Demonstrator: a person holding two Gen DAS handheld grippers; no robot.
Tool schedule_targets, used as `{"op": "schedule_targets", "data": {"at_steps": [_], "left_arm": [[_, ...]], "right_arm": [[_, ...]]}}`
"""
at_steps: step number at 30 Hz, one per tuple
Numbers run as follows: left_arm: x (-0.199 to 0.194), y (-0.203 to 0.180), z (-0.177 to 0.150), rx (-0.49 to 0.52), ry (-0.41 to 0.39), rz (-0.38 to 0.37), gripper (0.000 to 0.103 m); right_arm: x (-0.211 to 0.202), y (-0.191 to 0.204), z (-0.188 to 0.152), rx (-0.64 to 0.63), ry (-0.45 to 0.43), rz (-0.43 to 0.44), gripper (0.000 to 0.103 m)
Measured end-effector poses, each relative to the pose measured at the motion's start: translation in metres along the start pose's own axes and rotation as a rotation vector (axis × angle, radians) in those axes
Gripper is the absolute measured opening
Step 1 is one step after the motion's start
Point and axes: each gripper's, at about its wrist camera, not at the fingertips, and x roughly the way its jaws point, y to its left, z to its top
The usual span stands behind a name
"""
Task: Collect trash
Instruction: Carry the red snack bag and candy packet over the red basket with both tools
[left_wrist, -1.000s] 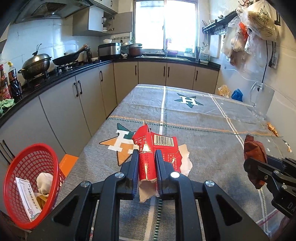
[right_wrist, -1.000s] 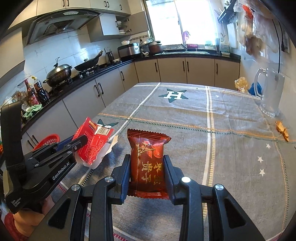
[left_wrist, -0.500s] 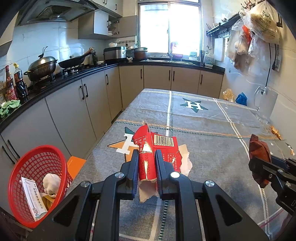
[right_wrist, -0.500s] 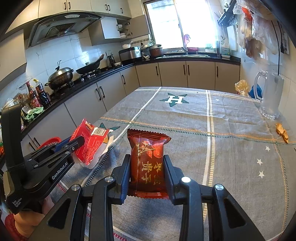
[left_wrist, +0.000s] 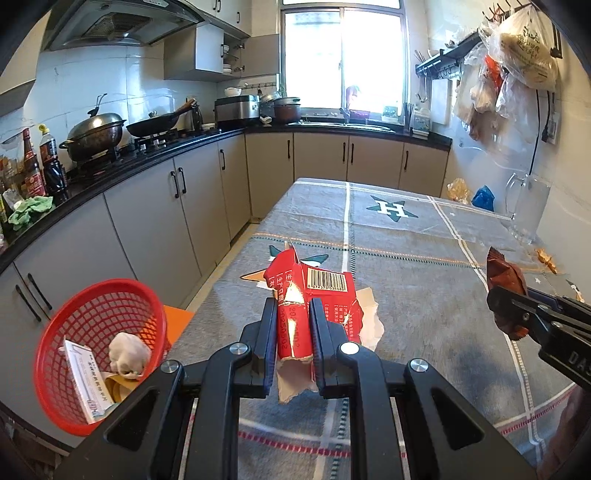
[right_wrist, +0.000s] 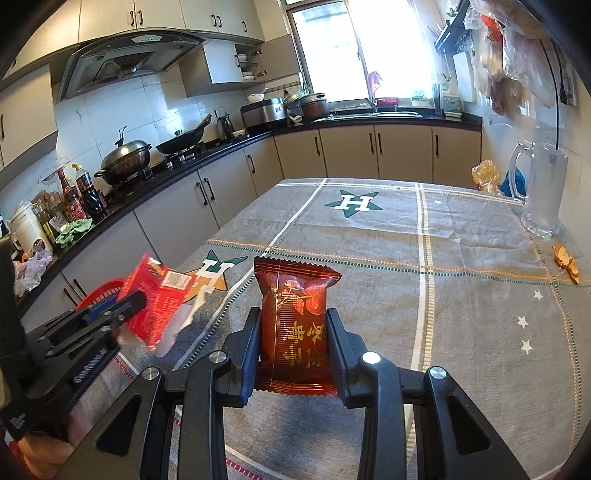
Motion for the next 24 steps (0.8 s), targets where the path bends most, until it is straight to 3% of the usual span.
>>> {"op": "schedule_targets", "data": {"at_steps": [15,24], "left_arm": [[-0.036,0.021,0.003,-0.032,-0.048,0.0,0.016],[-0.048,0.051,0.004,-0.081,-0.067,0.015,0.016]], "right_arm": [[0.0,-0.001,0.003,0.027,-0.007,0.03,0.037],[-0.013,0.035,0.006,-0.011,-0.006,0.067,0.037]]}}
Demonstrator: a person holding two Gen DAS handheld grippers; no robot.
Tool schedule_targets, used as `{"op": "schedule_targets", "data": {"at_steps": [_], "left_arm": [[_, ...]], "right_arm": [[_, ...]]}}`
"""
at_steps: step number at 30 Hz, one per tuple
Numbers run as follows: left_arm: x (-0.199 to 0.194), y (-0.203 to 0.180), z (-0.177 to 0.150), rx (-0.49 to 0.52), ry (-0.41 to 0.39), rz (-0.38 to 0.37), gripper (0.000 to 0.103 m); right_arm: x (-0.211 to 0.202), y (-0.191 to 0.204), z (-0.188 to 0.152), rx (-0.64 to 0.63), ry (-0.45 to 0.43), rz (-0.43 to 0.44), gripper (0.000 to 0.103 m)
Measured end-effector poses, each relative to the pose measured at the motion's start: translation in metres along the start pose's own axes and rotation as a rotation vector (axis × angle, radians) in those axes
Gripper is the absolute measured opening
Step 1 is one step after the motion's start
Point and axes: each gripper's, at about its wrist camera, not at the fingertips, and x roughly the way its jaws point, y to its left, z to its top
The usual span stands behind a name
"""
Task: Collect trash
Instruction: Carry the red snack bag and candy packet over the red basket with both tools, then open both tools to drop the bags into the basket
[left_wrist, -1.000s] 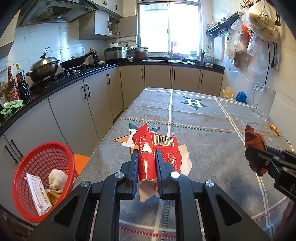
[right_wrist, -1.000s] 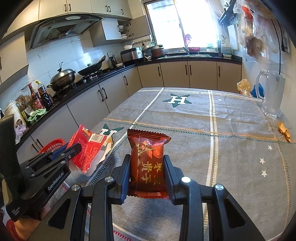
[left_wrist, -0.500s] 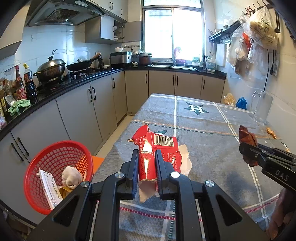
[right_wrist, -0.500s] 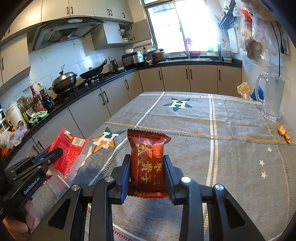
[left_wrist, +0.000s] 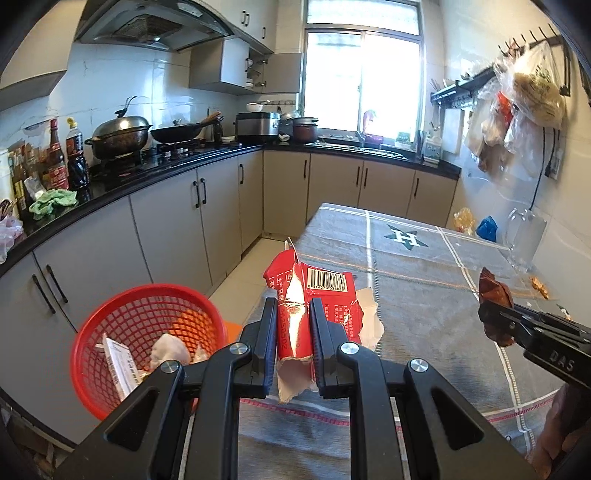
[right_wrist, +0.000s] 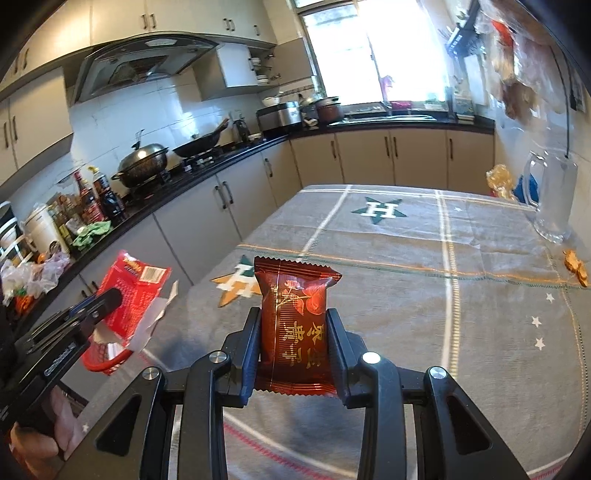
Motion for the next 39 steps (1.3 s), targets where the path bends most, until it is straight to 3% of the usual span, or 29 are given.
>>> {"op": "schedule_targets", "data": {"at_steps": [22,39], "left_arm": [[-0.009,0.115,-0.007,-0.171,0.001,0.119,0.016],[0.024,0.185,-0.039,-0.257,0.118,0.197,0.017]], "right_arm": [[0.039,0.106,0.005,-0.097,0.112,0.175,0.037],[0.112,0.211,-0.001,-0.187,0.257,0.3,0.038]]}}
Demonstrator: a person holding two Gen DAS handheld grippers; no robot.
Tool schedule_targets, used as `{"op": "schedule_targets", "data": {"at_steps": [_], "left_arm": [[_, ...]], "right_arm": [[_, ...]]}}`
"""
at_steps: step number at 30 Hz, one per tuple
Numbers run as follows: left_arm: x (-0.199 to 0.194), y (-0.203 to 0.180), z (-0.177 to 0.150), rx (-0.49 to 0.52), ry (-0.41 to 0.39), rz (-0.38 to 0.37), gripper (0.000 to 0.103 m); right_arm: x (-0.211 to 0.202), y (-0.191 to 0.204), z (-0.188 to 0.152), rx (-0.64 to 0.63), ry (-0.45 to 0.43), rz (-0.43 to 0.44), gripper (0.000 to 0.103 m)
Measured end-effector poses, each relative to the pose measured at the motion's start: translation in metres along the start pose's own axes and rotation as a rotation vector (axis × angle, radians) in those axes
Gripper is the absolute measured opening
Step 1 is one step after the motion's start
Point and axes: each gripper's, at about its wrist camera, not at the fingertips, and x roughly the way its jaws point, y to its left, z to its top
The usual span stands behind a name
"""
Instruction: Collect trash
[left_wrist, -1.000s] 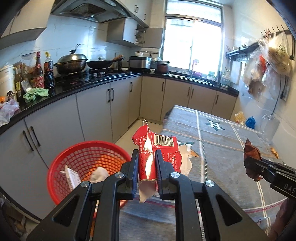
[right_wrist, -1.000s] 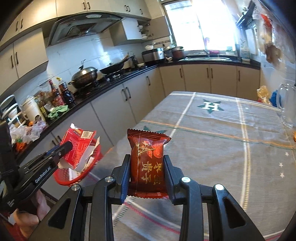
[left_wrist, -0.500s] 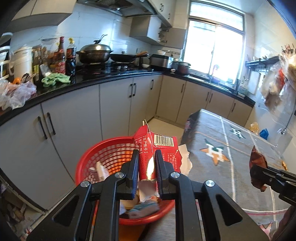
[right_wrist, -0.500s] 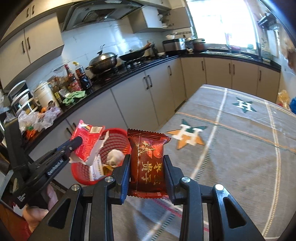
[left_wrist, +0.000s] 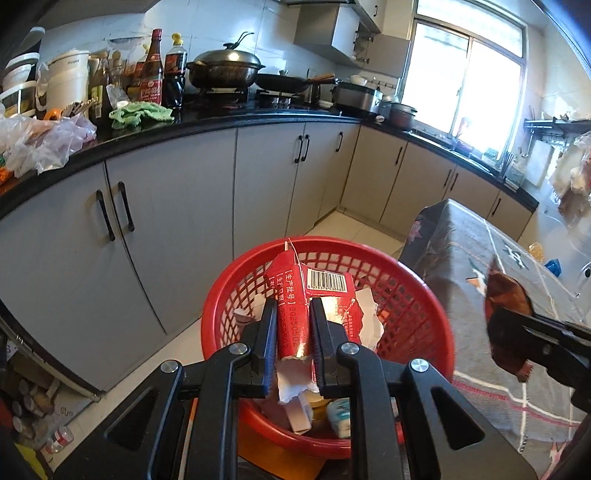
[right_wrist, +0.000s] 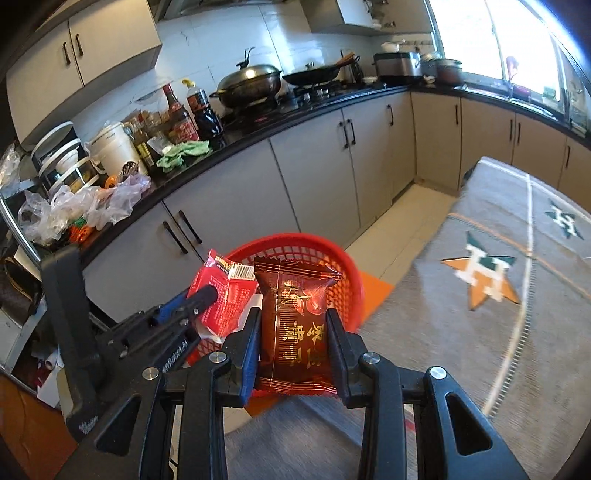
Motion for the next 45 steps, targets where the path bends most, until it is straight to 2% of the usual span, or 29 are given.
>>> {"op": "schedule_targets", "data": {"at_steps": [3,5,7,9,11,14,16,19,21,23,26,27,32,37,42,45], "left_arm": [[0.0,0.002,-0.001,0.004,-0.006,0.009,0.018],[-0.001,0.003,-0.002,0.008,-0.01,0.012,0.02],[-0.001,0.006,-0.001,0.001,-0.011,0.014,0.032],[-0.005,0.008,0.0,-0.01,-0.026,0.022,0.037],[-0.014,0.008,-0.001,-0.006,-0.051,0.043,0.039],[-0.039,0.004,-0.005,0.003,-0.102,0.065,0.058],[-0.062,-0.002,-0.01,0.032,-0.164,0.093,0.082],[-0.096,-0.015,-0.019,0.083,-0.255,0.142,0.092],[-0.116,-0.026,-0.026,0.128,-0.287,0.173,0.1],[-0.13,-0.038,-0.036,0.165,-0.304,0.196,0.101],[-0.143,-0.059,-0.053,0.233,-0.328,0.282,0.103],[-0.147,-0.064,-0.059,0.244,-0.337,0.29,0.103],[-0.168,-0.087,-0.088,0.294,-0.328,0.196,0.103],[-0.174,-0.105,-0.105,0.342,-0.293,0.156,0.103],[-0.184,-0.103,-0.114,0.264,-0.259,0.07,0.103],[-0.186,-0.102,-0.121,0.251,-0.263,0.057,0.103]], "right_arm": [[0.011,-0.001,0.004,0.021,0.011,0.013,0.044],[0.011,-0.001,0.007,0.024,-0.001,0.015,0.061],[0.006,-0.001,0.008,0.025,-0.023,0.022,0.063],[0.0,-0.002,0.008,0.02,-0.034,0.015,0.063],[-0.008,-0.004,0.007,0.028,-0.048,0.015,0.063],[-0.027,-0.008,-0.001,0.034,-0.07,0.011,0.064],[-0.045,-0.006,-0.01,0.002,-0.104,-0.04,0.072],[-0.07,-0.007,-0.024,-0.016,-0.15,-0.086,0.086],[-0.089,-0.009,-0.037,-0.02,-0.177,-0.133,0.091],[-0.107,-0.012,-0.05,-0.021,-0.195,-0.17,0.095],[-0.133,-0.018,-0.074,-0.017,-0.218,-0.243,0.099],[-0.141,-0.019,-0.082,-0.024,-0.224,-0.268,0.101],[-0.18,-0.029,-0.127,-0.016,-0.251,-0.44,0.103],[-0.215,-0.039,-0.16,0.019,-0.277,-0.534,0.103],[-0.238,-0.038,-0.18,0.035,-0.303,-0.569,0.103],[-0.245,-0.036,-0.19,0.034,-0.308,-0.582,0.103]]}}
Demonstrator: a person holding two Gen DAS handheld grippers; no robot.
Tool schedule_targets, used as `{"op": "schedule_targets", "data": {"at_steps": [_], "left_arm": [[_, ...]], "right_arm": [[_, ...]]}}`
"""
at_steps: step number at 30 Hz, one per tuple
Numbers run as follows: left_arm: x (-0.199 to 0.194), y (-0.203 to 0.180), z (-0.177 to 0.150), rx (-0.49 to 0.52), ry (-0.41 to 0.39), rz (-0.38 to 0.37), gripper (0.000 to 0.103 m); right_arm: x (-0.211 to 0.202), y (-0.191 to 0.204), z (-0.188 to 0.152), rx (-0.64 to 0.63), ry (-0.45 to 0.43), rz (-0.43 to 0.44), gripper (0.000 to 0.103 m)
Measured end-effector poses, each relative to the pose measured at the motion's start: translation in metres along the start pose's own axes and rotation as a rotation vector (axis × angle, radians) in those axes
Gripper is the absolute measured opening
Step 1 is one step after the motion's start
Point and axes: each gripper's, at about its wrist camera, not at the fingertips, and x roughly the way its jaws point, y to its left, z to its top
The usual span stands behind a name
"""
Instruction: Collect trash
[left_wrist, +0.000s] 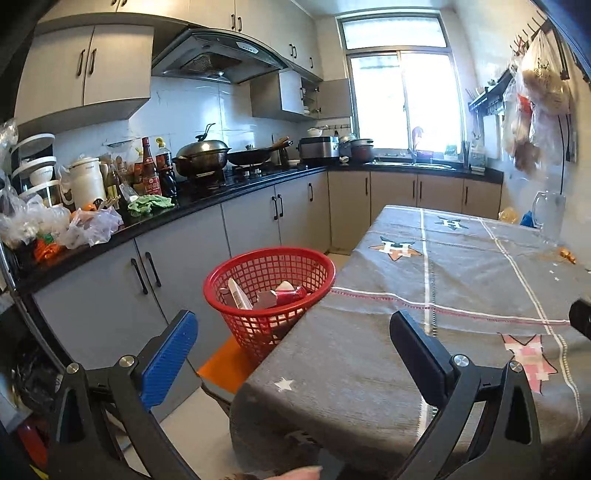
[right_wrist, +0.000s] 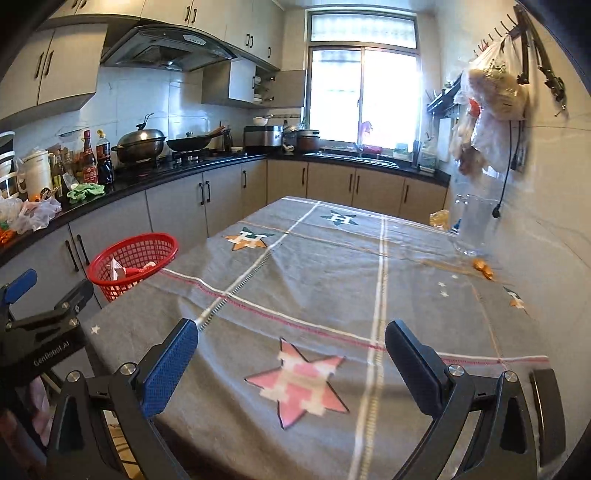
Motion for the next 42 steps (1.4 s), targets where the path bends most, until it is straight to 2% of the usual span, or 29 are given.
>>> {"op": "schedule_targets", "data": {"at_steps": [10,42], "left_arm": [[0.003,-0.014,-0.007,0.053,0.005,-0.002,0.103],[0.01,-0.01,-0.012,0.053,0.025,0.007,0.103]], "right_arm": [[0.002,0.0,-0.009,0.011,0.032,0.004,0.103],[0.013,0.008,-0.014,-0.008,0.078,0.02,0.103]]}}
